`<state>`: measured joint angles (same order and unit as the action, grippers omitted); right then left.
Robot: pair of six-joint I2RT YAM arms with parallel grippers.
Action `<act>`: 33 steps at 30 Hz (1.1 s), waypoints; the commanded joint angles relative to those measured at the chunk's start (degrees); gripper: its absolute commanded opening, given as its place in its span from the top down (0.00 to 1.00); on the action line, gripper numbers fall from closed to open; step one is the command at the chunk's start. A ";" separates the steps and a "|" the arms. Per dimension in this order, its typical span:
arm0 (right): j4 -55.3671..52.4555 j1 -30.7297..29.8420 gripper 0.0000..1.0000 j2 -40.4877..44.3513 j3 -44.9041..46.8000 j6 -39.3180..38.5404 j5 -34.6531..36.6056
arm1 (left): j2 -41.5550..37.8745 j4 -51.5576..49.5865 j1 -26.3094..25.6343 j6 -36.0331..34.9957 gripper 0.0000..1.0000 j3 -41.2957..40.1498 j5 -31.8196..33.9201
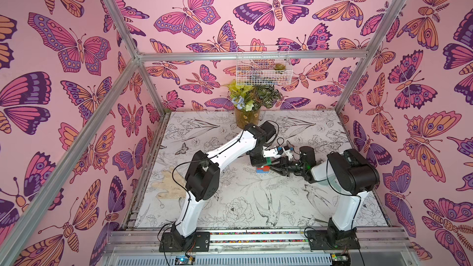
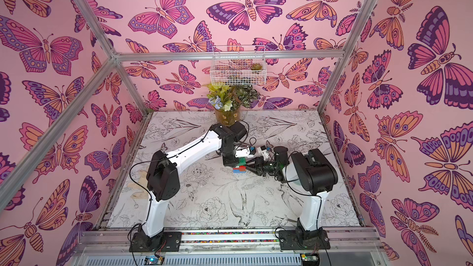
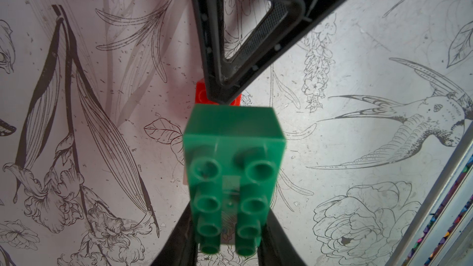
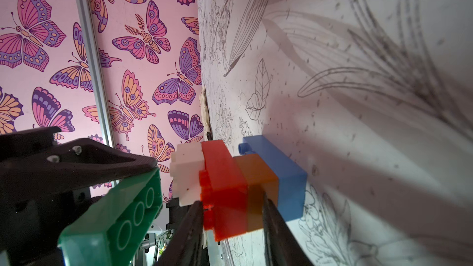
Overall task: Assemble the number 5 with lego
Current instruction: Assemble the lego brick with the lego brick.
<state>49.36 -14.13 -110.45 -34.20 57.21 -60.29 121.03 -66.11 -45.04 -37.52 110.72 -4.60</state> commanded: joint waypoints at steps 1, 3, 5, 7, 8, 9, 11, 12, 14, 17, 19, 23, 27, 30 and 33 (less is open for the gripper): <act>1.68 -0.49 0.61 -1.73 0.71 0.95 0.20 | 1.25 -1.56 -0.23 -1.76 1.00 0.81 0.60; 1.88 -0.58 0.61 -1.87 0.80 0.96 0.26 | 1.35 -1.53 -0.23 -2.24 1.00 0.74 0.97; 1.80 -0.64 0.61 -1.85 0.80 0.96 0.26 | 1.31 -1.57 -0.23 -2.55 1.00 0.73 1.00; 1.63 -0.68 0.61 -1.85 0.80 0.80 0.26 | 1.35 -1.54 -0.23 -2.90 1.00 0.74 1.09; 1.46 -0.82 0.61 -1.87 0.81 0.73 0.42 | 1.40 -1.57 -0.24 -3.19 1.00 0.82 1.25; 1.13 -0.90 0.61 -1.87 0.80 0.41 0.50 | 1.44 -1.56 -0.23 -3.54 1.00 0.68 1.41; 0.57 -0.98 0.61 -1.91 0.84 -0.01 0.70 | 1.56 -1.50 -0.28 -4.80 1.00 0.57 1.70; 0.46 -0.99 0.61 -2.06 0.84 -0.16 0.70 | 1.62 -1.57 -0.23 -5.52 1.00 0.39 1.78; 0.47 -1.09 0.61 -2.02 0.84 -0.17 0.70 | 1.53 -1.57 -0.25 -6.91 1.00 0.18 2.18; 0.08 -1.07 0.61 -1.87 0.81 -0.34 0.81 | 1.53 -1.80 -0.25 -8.80 1.00 0.04 2.16; -0.22 -1.07 0.61 -1.89 0.72 -0.58 0.88 | 1.61 -1.74 -0.14 -9.70 1.00 0.20 1.73; -0.24 -1.09 0.61 -2.15 0.62 -0.61 0.82 | 2.65 -1.95 -0.14 -9.77 1.00 1.57 1.36; -0.49 -1.09 0.61 -2.16 0.62 -0.70 0.70 | 4.10 -2.65 -0.09 -9.86 1.00 2.85 0.91; -0.58 -1.15 0.61 -2.16 0.61 -0.78 0.66 | 5.26 -3.27 0.01 -9.21 1.00 4.18 1.28; -0.83 -1.18 0.61 -2.03 0.54 -0.96 0.69 | 6.00 -3.85 0.12 -9.06 1.00 5.25 1.17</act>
<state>51.22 -14.55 -111.02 -33.93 57.17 -60.29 125.23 -67.53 -45.04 -46.24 114.89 -2.98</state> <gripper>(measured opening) 0.392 0.340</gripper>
